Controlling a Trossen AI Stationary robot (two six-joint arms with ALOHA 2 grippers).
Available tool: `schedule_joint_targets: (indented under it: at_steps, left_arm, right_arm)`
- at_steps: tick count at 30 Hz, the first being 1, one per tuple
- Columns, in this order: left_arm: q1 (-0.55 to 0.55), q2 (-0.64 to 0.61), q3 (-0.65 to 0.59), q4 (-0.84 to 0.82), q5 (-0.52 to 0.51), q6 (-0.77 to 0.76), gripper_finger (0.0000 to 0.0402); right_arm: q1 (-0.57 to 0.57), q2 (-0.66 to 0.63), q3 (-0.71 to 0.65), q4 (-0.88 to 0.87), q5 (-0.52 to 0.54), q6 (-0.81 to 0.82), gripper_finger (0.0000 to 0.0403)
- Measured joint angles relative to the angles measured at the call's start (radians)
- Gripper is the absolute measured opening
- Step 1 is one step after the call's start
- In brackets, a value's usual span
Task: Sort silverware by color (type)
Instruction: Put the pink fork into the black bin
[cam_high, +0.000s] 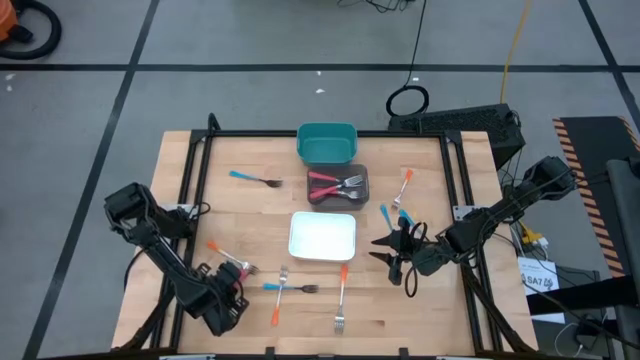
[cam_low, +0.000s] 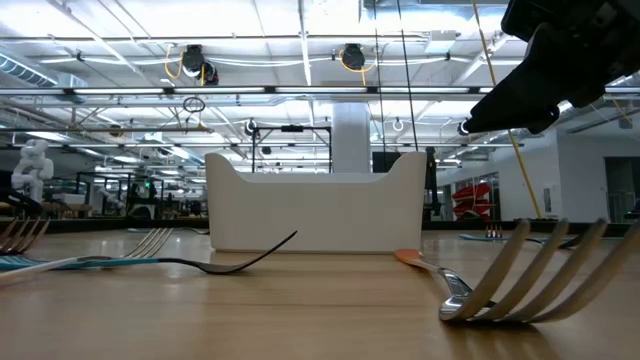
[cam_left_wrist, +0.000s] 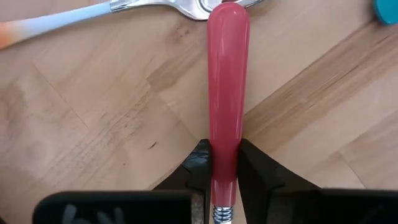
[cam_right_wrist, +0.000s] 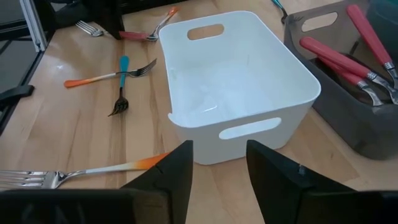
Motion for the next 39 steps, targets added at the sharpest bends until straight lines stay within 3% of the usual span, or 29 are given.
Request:
schedule_joint_targets:
  at_steps: [9, 13, 16, 23, 31, 39]
  left_arm:
    - [-0.014, 0.003, 0.176, -0.232, -0.162, 0.007, 0.0048]
    - [-0.013, 0.002, 0.277, -0.314, -0.335, 0.046, 0.0048]
    - [-0.005, 0.001, 0.344, -0.329, -0.481, 0.131, 0.0048]
    - [0.078, 0.0, 0.422, -0.312, -0.67, 0.388, 0.0048]
    - [0.224, 0.0, 0.425, -0.091, -0.751, 0.801, 0.0048]
    - [0.378, -0.001, 0.425, 0.383, -0.714, 1.335, 0.0048]
  right_arm:
    - [0.0, 0.0, 0.0, 0.001, 0.0, -0.001, 0.0145]
    - [0.0, 0.0, 0.0, 0.001, 0.0, -0.002, 0.0145]
    - [0.0, 0.0, 0.0, 0.001, 0.0, -0.004, 0.0145]
    - [0.0, 0.0, 0.0, 0.018, 0.0, -0.022, 0.0145]
    - [0.012, 0.077, 0.0, 0.209, 0.05, -0.191, 0.0145]
    - [0.003, 0.185, 0.0, 0.44, 0.084, -0.377, 0.0145]
